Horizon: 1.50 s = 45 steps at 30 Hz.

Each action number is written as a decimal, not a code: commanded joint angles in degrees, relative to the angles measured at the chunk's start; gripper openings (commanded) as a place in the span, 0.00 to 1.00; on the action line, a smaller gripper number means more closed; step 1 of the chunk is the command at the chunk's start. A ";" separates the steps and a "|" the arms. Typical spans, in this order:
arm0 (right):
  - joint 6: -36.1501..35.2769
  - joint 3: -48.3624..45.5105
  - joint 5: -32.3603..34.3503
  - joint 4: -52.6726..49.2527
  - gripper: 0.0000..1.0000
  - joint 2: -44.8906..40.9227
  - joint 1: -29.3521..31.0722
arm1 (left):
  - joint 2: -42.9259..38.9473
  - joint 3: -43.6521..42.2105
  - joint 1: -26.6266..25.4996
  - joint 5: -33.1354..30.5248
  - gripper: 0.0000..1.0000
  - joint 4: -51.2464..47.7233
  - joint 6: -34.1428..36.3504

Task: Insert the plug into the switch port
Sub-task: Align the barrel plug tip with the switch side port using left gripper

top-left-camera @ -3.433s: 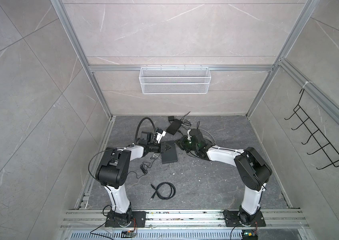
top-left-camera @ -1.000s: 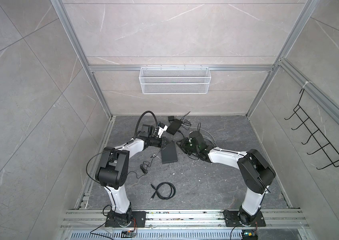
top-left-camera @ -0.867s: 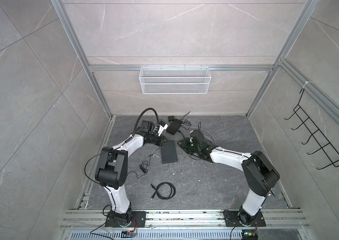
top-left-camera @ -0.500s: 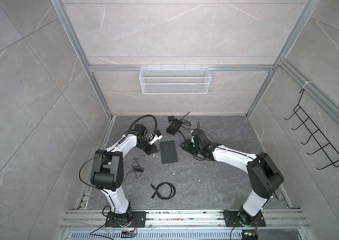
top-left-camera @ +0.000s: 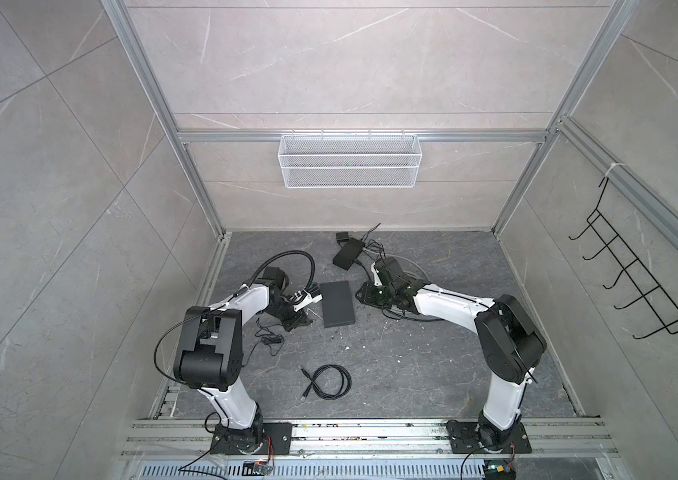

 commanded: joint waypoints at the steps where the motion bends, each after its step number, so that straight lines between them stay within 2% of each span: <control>1: -1.94 1.18 -0.49 -1.46 0.40 0.37 -0.10 | -1.21 3.12 -1.76 0.01 0.00 -2.96 -1.46; 4: -1.89 -0.03 -0.13 -1.31 0.40 -0.85 -0.39 | -2.39 5.41 -3.27 -0.57 0.00 -3.86 -9.04; 7: -1.88 -1.82 -0.11 -1.17 0.41 -2.14 -0.95 | -5.50 4.84 -3.72 2.35 0.00 -0.83 -21.06; 11: -1.81 -3.67 -0.59 -0.70 0.41 -3.54 -1.73 | -10.37 -2.92 -6.31 3.25 0.00 11.70 -37.15; 13: -1.95 -3.86 -1.17 -0.73 0.41 -3.99 -1.97 | -11.19 -7.81 -6.91 0.17 0.00 20.01 -44.72; 14: -2.12 -3.98 -1.36 -0.85 0.41 -4.09 -1.98 | -11.27 -8.17 -7.06 -2.05 0.00 19.99 -47.28; 16: -2.62 -3.66 -1.70 -1.33 0.41 -4.21 -2.06 | -12.42 -9.30 -7.53 -4.00 0.00 22.90 -49.07; 21: -4.31 -2.21 -2.02 -2.92 0.41 -3.39 -2.26 | -13.91 -12.88 -7.79 -7.42 0.00 30.95 -60.58; 22: -4.60 -1.95 -1.91 -2.86 0.41 -3.12 -2.24 | -13.69 -14.21 -8.51 -8.73 0.00 32.51 -62.17; 23: -4.78 -1.58 -1.90 -3.03 0.41 -2.85 -2.33 | -13.83 -15.43 -9.37 -12.67 0.00 33.09 -63.74; 26: -5.29 -0.61 -2.07 -3.66 0.42 -2.11 -2.33 | -14.74 -18.41 -9.88 -20.01 0.00 32.29 -66.15; 29: -5.48 -0.15 -2.16 -3.76 0.42 -1.67 -2.43 | -14.93 -19.56 -9.89 -21.65 0.00 30.68 -65.59; 33: -5.25 0.61 -2.44 -3.71 0.42 -0.76 -2.42 | -12.23 -20.41 -10.81 -17.29 0.00 34.45 -64.95; 42: -5.24 -0.69 -2.07 -3.90 0.42 -1.99 -3.44 | -5.82 -15.27 -15.87 -10.61 0.00 36.51 -60.04; 45: -5.36 -2.14 -1.98 -3.90 0.42 -2.77 -4.25 | -6.06 -15.61 -17.22 -9.94 0.00 38.16 -59.26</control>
